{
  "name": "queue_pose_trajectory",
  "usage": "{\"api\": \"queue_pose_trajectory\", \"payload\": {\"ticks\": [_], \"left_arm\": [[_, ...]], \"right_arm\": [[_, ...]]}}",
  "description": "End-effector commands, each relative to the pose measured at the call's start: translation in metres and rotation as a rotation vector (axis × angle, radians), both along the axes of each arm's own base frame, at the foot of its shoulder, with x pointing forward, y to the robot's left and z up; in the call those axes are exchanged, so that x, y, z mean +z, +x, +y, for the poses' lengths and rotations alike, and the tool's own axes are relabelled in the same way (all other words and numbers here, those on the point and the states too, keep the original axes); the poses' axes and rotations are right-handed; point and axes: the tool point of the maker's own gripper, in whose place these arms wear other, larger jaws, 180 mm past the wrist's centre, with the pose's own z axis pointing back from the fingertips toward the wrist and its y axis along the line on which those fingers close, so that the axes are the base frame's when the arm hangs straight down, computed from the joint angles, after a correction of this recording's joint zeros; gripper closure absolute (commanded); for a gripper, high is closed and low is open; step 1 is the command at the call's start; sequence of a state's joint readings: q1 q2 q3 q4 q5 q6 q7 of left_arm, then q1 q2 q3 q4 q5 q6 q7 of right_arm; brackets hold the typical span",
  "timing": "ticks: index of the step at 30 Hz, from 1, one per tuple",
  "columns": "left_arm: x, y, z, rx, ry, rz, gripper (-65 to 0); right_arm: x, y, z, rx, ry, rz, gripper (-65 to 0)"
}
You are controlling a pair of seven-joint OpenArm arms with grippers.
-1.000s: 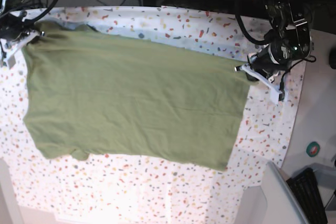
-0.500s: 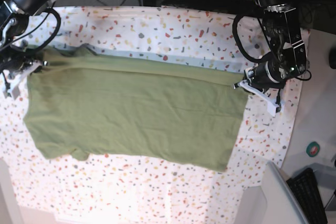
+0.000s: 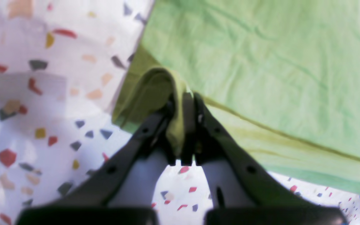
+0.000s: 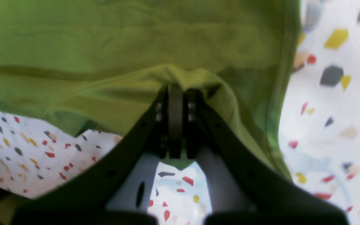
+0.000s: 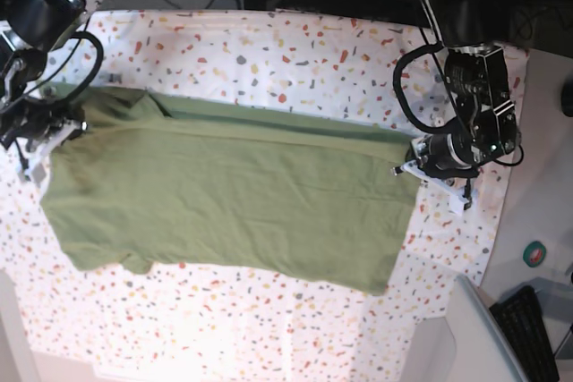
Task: Layout the t-shirt on the table in an organized manner, then fold the t-shirt properly
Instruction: 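Hold the corners and pull both grippers apart to smooth the shirt, then release the corner with the left gripper and regrasp the shirt edge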
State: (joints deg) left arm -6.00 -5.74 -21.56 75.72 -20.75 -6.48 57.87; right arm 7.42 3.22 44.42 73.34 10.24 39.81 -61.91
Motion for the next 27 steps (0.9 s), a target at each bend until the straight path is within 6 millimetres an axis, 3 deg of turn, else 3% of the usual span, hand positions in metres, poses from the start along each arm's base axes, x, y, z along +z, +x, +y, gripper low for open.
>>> {"api": "queue_pose_trajectory", "payload": {"ticks": [1, 10, 17, 27], "left_arm": [[0.013, 0.015, 0.004, 0.002, 0.009, -0.048, 0.0], [0.019, 0.033, 0.011, 0.030, 0.027, -0.123, 0.0], [0.008, 0.030, 0.011, 0.042, 0.017, -0.105, 0.0], [0.015, 0.040, 0.011, 0.043, 0.017, -0.127, 0.0]], "right_arm": [[0.014, 0.021, -0.002, 0.012, -0.014, -0.073, 0.0], [0.018, 0.034, -0.003, -0.037, -0.019, -0.130, 0.0], [0.018, 0.033, -0.005, -0.043, -0.020, -0.129, 0.0], [0.017, 0.033, -0.002, -0.044, -0.014, -0.129, 0.0]]}}
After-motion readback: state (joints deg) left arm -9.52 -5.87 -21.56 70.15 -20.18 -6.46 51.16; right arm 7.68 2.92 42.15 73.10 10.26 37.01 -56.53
